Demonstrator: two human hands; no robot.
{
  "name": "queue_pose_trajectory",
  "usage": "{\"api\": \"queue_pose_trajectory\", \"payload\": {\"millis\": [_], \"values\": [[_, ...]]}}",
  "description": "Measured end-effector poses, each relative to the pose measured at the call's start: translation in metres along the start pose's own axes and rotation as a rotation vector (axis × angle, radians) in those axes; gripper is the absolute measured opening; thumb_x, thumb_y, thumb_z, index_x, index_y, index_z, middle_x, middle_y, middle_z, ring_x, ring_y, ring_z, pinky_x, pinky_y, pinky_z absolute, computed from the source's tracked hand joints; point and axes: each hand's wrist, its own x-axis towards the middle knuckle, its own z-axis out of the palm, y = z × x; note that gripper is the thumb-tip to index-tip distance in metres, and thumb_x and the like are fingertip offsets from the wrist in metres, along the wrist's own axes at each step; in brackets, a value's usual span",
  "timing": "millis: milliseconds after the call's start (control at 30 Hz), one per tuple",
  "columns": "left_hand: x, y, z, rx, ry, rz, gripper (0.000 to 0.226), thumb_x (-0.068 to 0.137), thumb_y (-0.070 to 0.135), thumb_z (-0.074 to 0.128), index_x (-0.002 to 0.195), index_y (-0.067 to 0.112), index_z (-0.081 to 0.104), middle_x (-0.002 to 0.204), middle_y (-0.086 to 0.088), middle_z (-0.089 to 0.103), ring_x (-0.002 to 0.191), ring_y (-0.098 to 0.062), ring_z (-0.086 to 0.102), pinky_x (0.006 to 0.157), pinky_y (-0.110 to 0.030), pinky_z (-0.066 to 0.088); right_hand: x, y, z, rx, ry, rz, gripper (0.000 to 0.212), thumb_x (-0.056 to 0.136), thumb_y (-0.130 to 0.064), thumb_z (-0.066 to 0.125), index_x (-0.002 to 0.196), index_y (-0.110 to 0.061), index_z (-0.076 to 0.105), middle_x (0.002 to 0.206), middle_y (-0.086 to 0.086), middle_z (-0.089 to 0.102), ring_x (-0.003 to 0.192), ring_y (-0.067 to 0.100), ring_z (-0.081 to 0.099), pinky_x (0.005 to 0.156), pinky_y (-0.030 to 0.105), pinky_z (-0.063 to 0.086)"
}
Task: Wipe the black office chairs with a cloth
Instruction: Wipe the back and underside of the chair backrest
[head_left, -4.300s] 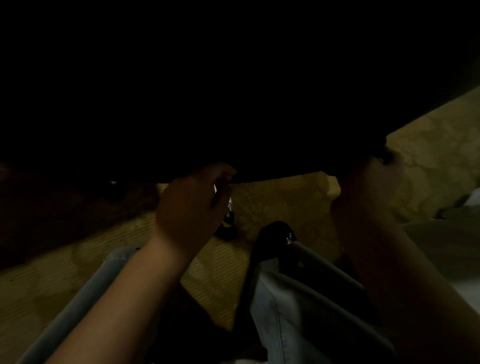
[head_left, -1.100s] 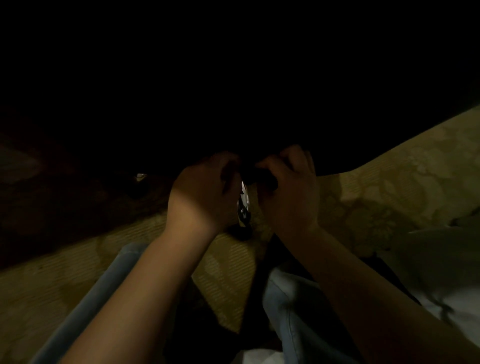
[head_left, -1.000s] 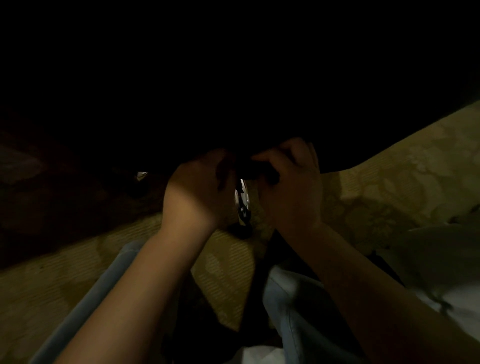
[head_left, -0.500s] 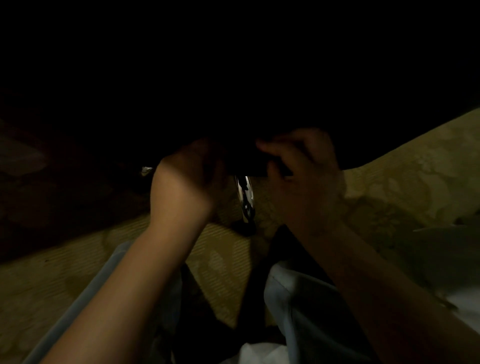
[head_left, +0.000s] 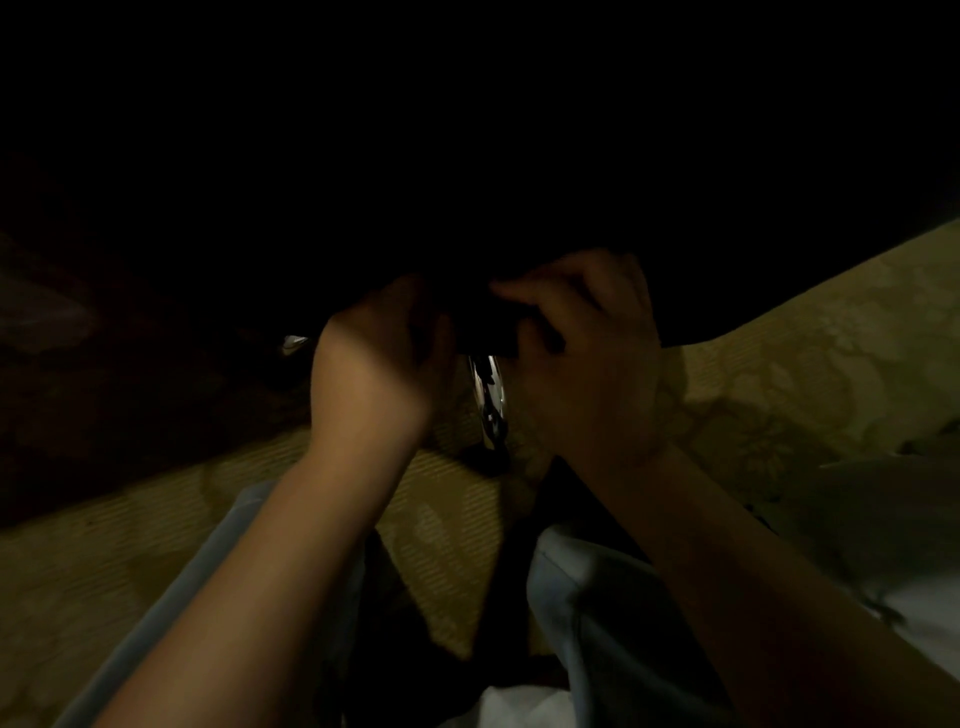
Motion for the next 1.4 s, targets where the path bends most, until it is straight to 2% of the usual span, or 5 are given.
{"api": "queue_pose_trajectory", "payload": {"millis": [233, 400, 733, 1100, 1400], "values": [[0.0, 0.003, 0.002, -0.142, 0.017, -0.117, 0.023, 0.091, 0.021, 0.054, 0.103, 0.007, 0.068, 0.091, -0.011, 0.07, 0.082, -0.027, 0.068, 0.066, -0.047, 0.055, 0.024, -0.002, -0.026, 0.037, 0.286, -0.1, 0.028, 0.082, 0.001, 0.065, 0.101, -0.019, 0.062, 0.111, 0.0, 0.046, 0.104, 0.022, 0.054, 0.081, 0.032, 0.052], [0.002, 0.006, 0.002, -0.085, 0.012, -0.056, 0.035, 0.09, 0.026, 0.047, 0.105, 0.002, 0.067, 0.087, -0.015, 0.07, 0.075, -0.03, 0.068, 0.06, -0.045, 0.055, 0.002, 0.016, -0.008, -0.033, 0.074, -0.104, 0.018, 0.084, -0.001, 0.062, 0.094, -0.011, 0.072, 0.105, -0.001, 0.047, 0.098, 0.021, 0.048, 0.086, 0.008, 0.033], [0.002, 0.009, 0.003, -0.097, 0.021, -0.12, 0.031, 0.091, 0.029, 0.046, 0.099, 0.009, 0.069, 0.076, -0.011, 0.068, 0.06, -0.028, 0.064, 0.053, -0.044, 0.051, -0.028, 0.027, 0.015, -0.096, -0.218, 0.01, 0.023, 0.081, -0.02, 0.054, 0.085, -0.01, 0.074, 0.091, 0.007, 0.067, 0.093, 0.022, 0.049, 0.067, 0.02, 0.038], [0.0, 0.011, 0.006, -0.14, 0.026, -0.096, 0.022, 0.092, 0.018, 0.053, 0.101, 0.004, 0.068, 0.087, -0.013, 0.07, 0.076, -0.03, 0.067, 0.065, -0.049, 0.055, 0.024, 0.007, -0.034, 0.006, 0.272, -0.071, 0.033, 0.081, 0.001, 0.063, 0.104, -0.022, 0.058, 0.113, -0.003, 0.045, 0.106, 0.016, 0.052, 0.082, 0.027, 0.049], [0.004, 0.028, 0.02, -0.043, -0.068, -0.082, 0.041, 0.088, 0.034, 0.04, 0.102, 0.009, 0.07, 0.083, -0.007, 0.07, 0.066, -0.021, 0.064, 0.059, -0.019, 0.041, -0.015, 0.041, -0.014, -0.138, -0.215, 0.012, 0.016, 0.078, -0.008, 0.057, 0.087, -0.01, 0.07, 0.104, -0.005, 0.052, 0.098, 0.019, 0.044, 0.068, 0.003, 0.025]]}}
